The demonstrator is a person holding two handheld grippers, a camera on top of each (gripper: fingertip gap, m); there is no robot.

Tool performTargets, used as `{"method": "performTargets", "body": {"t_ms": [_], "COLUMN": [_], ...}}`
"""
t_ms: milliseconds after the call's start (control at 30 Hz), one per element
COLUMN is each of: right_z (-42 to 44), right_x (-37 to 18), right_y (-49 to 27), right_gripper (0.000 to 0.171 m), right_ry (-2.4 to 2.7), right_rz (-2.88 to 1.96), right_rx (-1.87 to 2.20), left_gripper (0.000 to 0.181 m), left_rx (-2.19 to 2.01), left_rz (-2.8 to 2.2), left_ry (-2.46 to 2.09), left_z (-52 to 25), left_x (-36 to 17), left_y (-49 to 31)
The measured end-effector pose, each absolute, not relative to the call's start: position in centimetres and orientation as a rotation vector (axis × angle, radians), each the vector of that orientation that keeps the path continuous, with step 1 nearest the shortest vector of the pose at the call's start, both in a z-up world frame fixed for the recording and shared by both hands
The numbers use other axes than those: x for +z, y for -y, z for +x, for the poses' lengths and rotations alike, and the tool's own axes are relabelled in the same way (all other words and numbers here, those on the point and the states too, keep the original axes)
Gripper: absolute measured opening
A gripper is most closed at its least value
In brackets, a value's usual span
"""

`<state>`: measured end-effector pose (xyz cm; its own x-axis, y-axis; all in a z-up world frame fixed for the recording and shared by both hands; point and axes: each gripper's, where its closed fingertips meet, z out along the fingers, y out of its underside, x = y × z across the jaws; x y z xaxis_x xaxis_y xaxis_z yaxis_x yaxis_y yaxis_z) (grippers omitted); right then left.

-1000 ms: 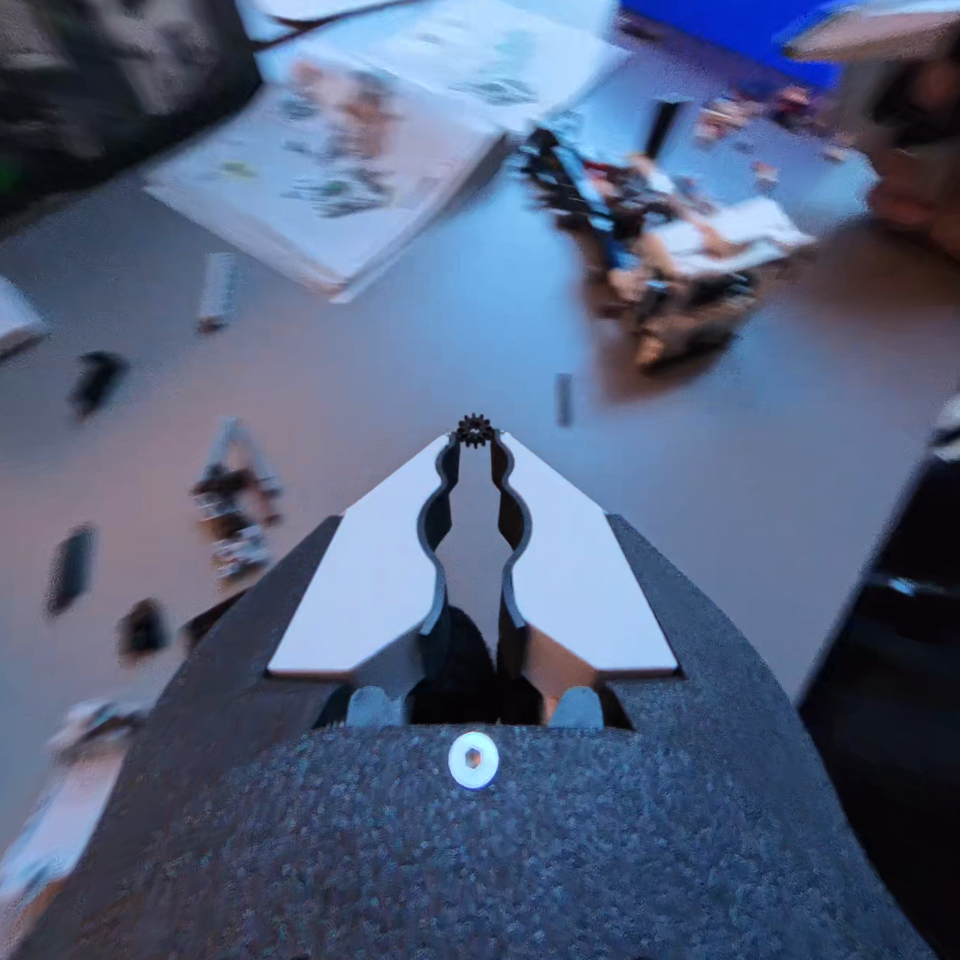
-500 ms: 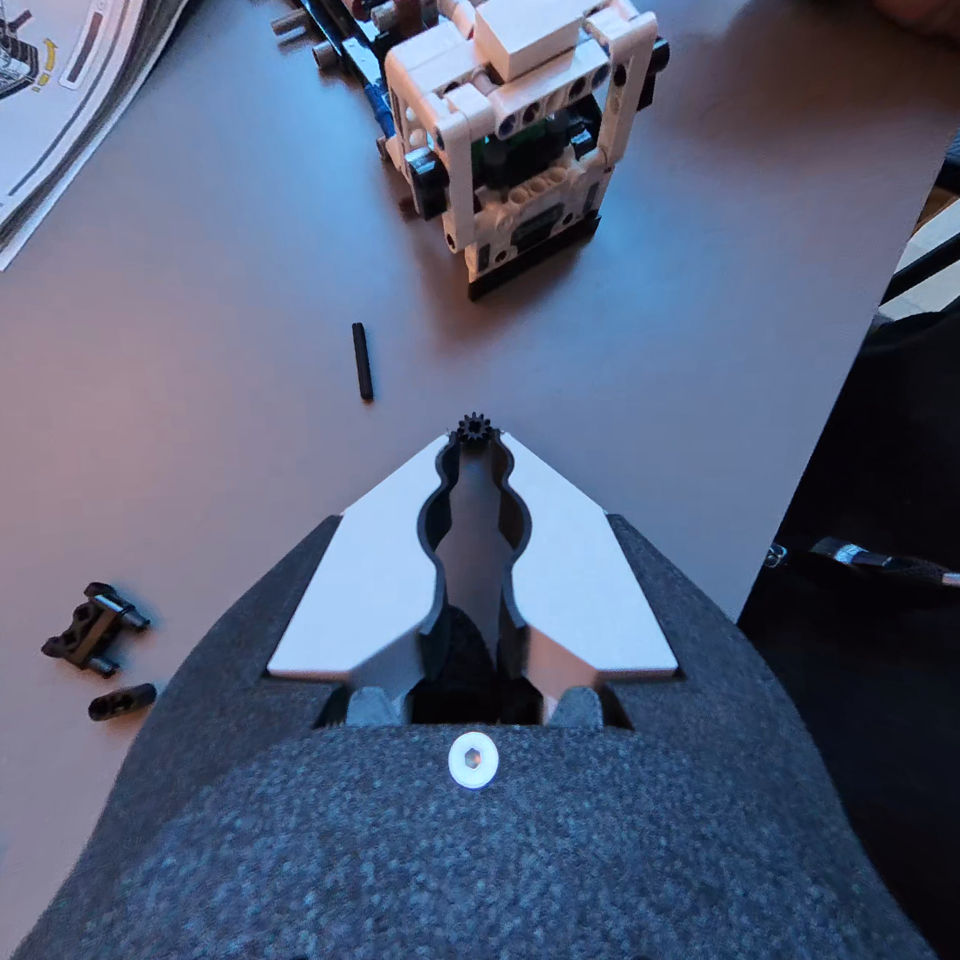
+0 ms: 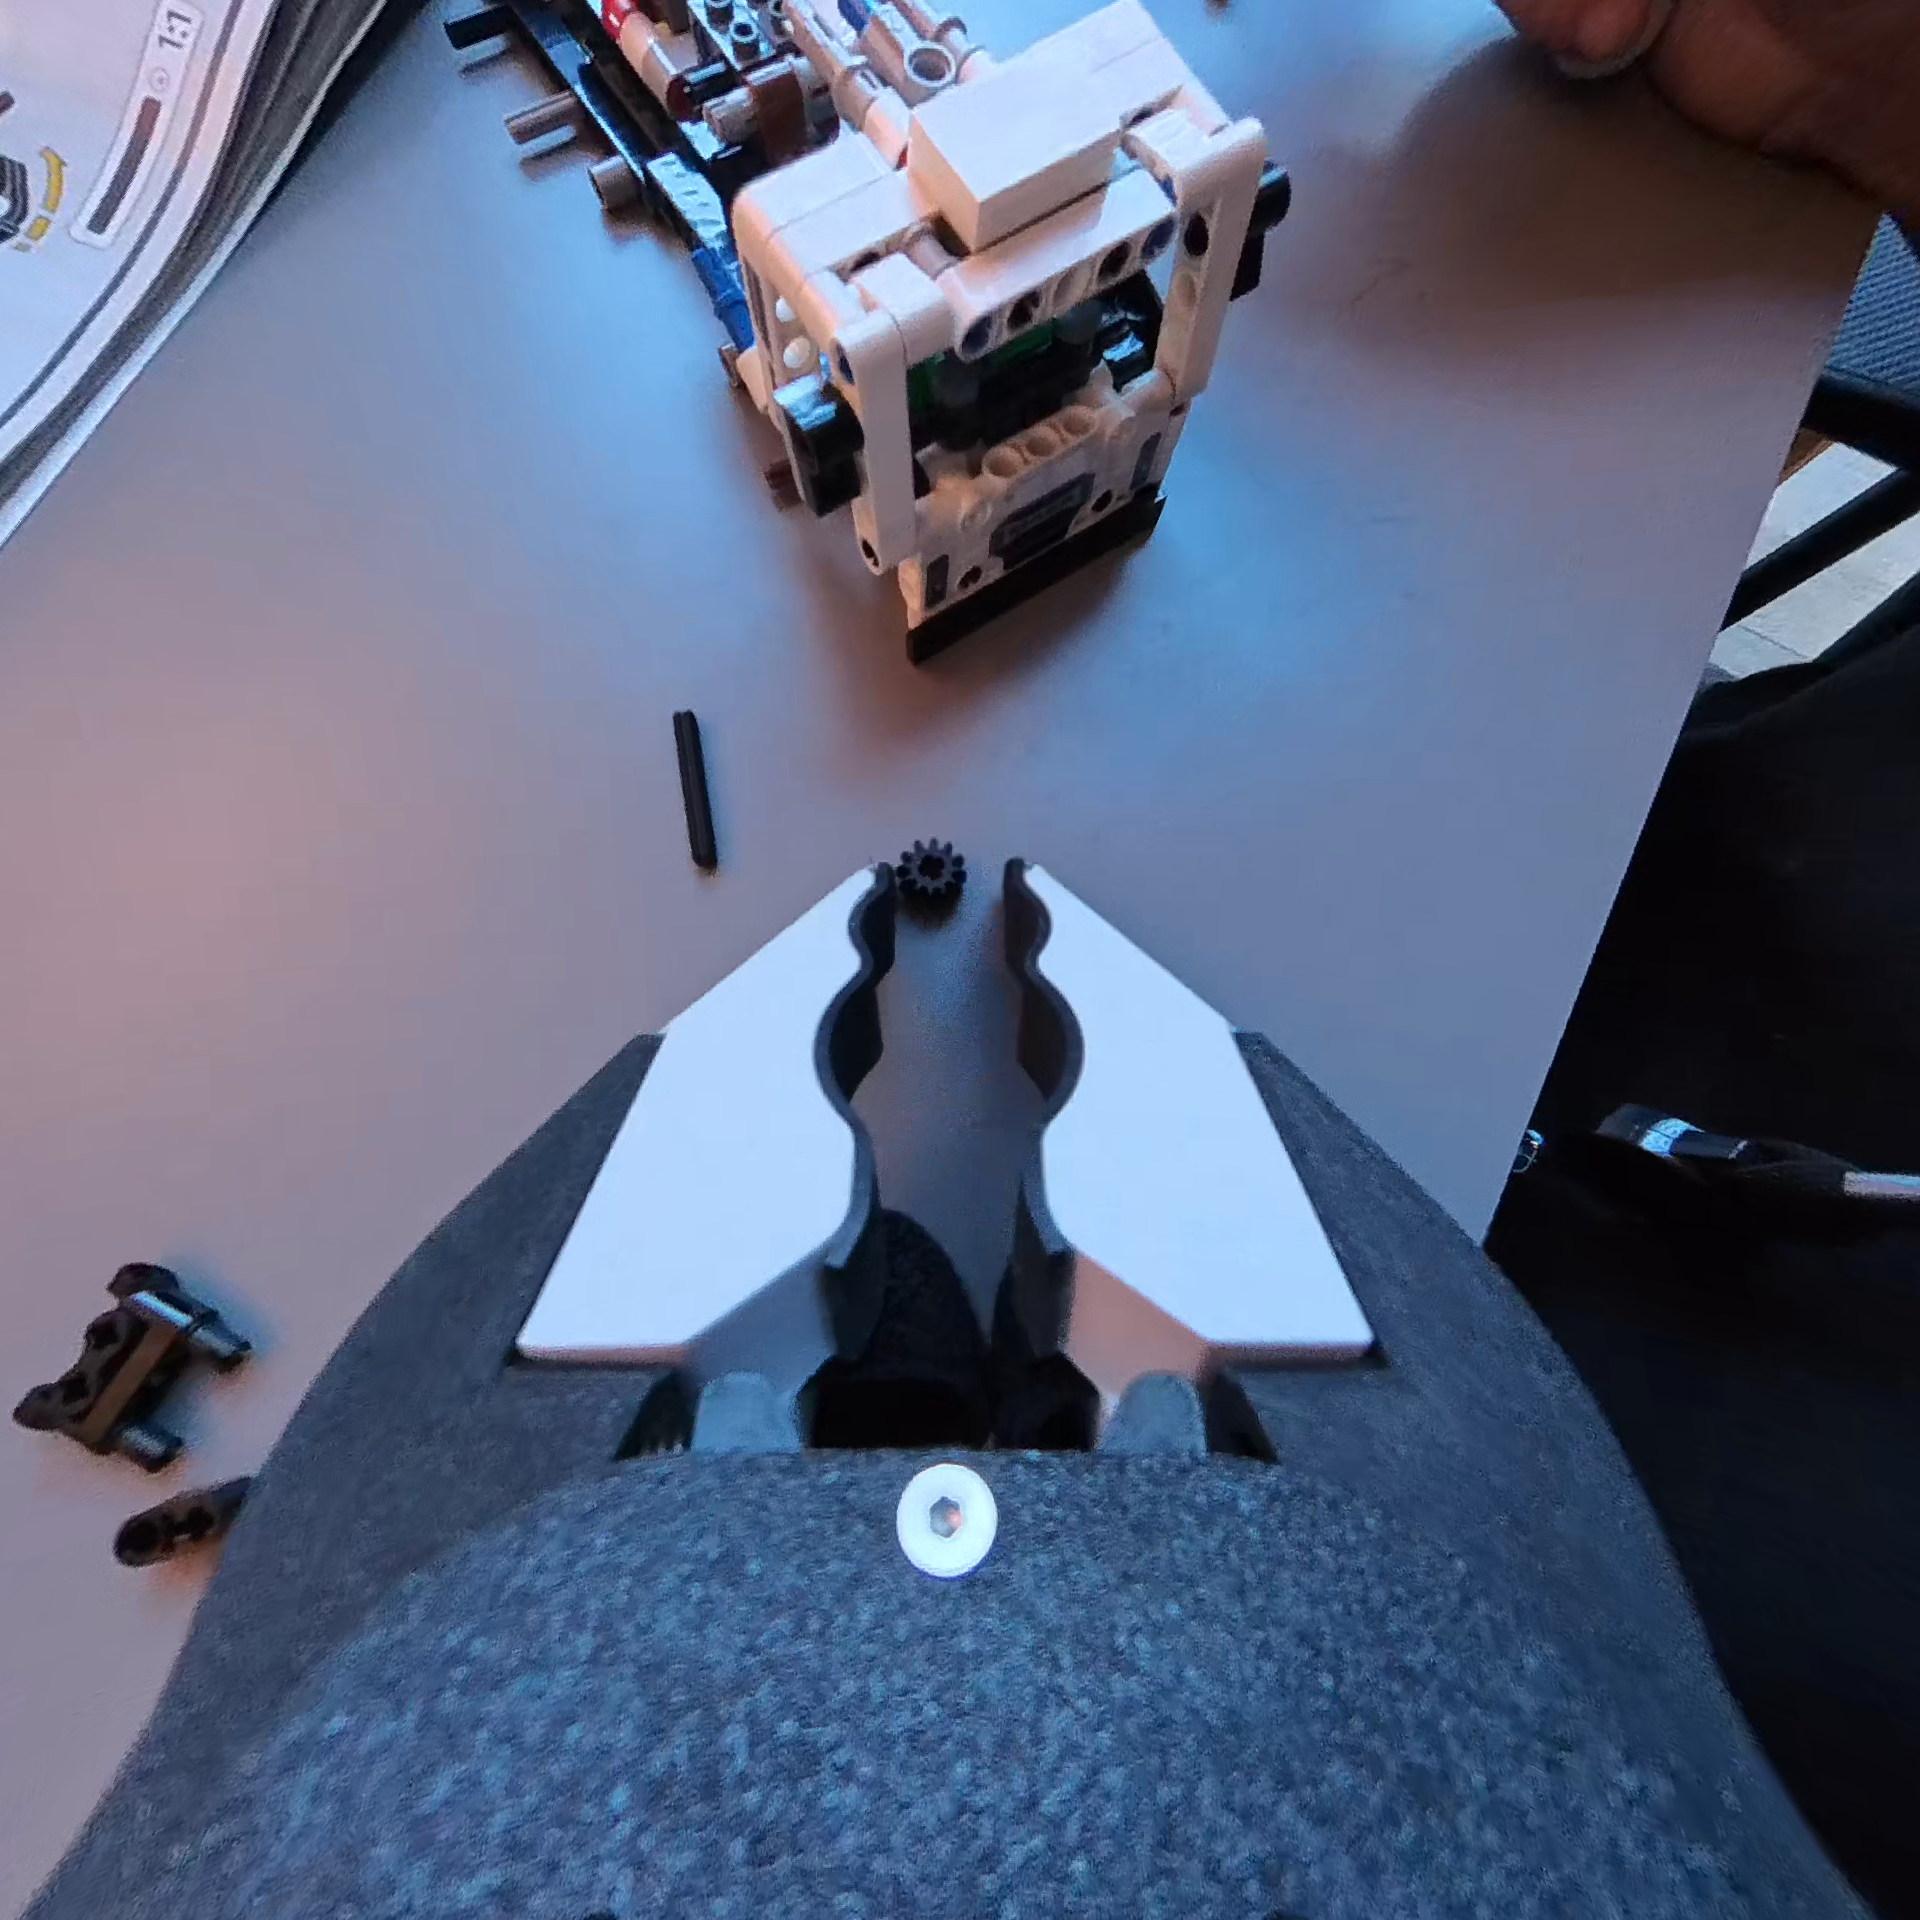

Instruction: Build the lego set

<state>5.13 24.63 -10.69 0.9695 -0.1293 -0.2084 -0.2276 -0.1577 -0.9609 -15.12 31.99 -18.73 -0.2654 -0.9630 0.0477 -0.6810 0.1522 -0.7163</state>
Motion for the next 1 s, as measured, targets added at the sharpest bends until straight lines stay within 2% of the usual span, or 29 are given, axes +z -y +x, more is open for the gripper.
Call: {"method": "performTargets", "body": {"t_ms": [300,467,667,1000], "right_z": [5.2,5.3,5.4,5.5], "right_x": [-10.6,-10.6,-10.5,-10.5], "right_y": [-24.6,-24.6,-24.5,-24.5], "right_gripper": [0.018,0.018,0.018,0.018], "right_ry": [-0.276,-0.285,-0.293,-0.307], "right_rz": [-1.726,-1.719,-1.706,-1.698], "right_rx": [0.105,0.127,0.146,0.177], "left_gripper": [0.023,0.013,0.016,0.011], "left_rx": [-1.035,-0.853,-0.848,-0.798], "left_rz": [-1.619,-1.709,-1.750,-1.752], "left_ry": [-1.896,-1.890,-2.045,-2.026], "left_z": [-13.7,-12.7,-11.7,-11.8], "left_x": [-16.4,-17.3,-17.9,-18.9], "left_y": [-33.5,-36.7,-36.2,-36.5]}}
